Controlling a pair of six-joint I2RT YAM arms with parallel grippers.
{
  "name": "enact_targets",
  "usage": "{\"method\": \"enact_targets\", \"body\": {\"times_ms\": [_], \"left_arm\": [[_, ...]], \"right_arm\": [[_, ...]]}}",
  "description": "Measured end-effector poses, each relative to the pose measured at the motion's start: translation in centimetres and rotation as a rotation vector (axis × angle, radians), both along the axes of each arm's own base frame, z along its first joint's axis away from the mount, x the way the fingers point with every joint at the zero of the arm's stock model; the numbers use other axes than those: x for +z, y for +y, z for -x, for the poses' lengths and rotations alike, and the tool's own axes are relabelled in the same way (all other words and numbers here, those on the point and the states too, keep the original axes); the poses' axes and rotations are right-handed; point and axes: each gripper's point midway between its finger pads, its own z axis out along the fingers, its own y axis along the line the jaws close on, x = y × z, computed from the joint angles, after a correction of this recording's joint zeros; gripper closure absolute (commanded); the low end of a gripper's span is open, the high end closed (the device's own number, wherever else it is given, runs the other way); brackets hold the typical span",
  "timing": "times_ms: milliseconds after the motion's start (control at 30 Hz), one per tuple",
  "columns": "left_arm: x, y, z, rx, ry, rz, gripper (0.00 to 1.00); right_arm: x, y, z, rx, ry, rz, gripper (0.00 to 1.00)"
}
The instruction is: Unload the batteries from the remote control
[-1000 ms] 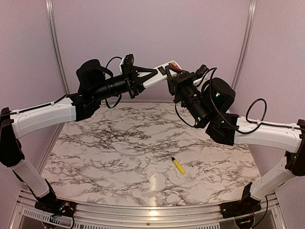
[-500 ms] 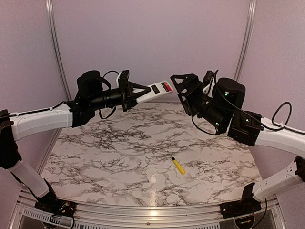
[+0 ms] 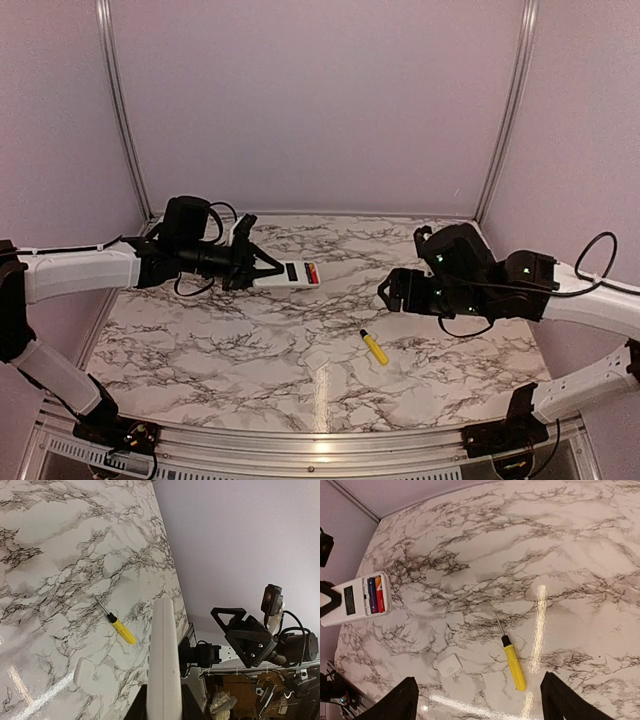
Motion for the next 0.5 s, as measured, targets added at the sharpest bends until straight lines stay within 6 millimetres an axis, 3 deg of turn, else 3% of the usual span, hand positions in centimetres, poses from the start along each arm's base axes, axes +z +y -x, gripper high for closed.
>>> {"method": "enact_targets", "body": {"times_ms": [200,367,500], "left_arm": [[-3.2,1.0,1.9,-0.074,0.008,-0.092,1.00],[-5.2,2.1,3.6,-0.103,0.018,-0.136,1.00],[-6.9,3.1,5.0,-0.125,0.018,-0.166,1.00]], "right_arm": [[-8.4,1.3,2.5,0.200,0.209,0.235,0.25],[-12.8,1.5,4.5,0.322,0.322,0.328,0.26],[-14.9,1.8,5.2,0.384,0.369,0.370,0.27]]}}
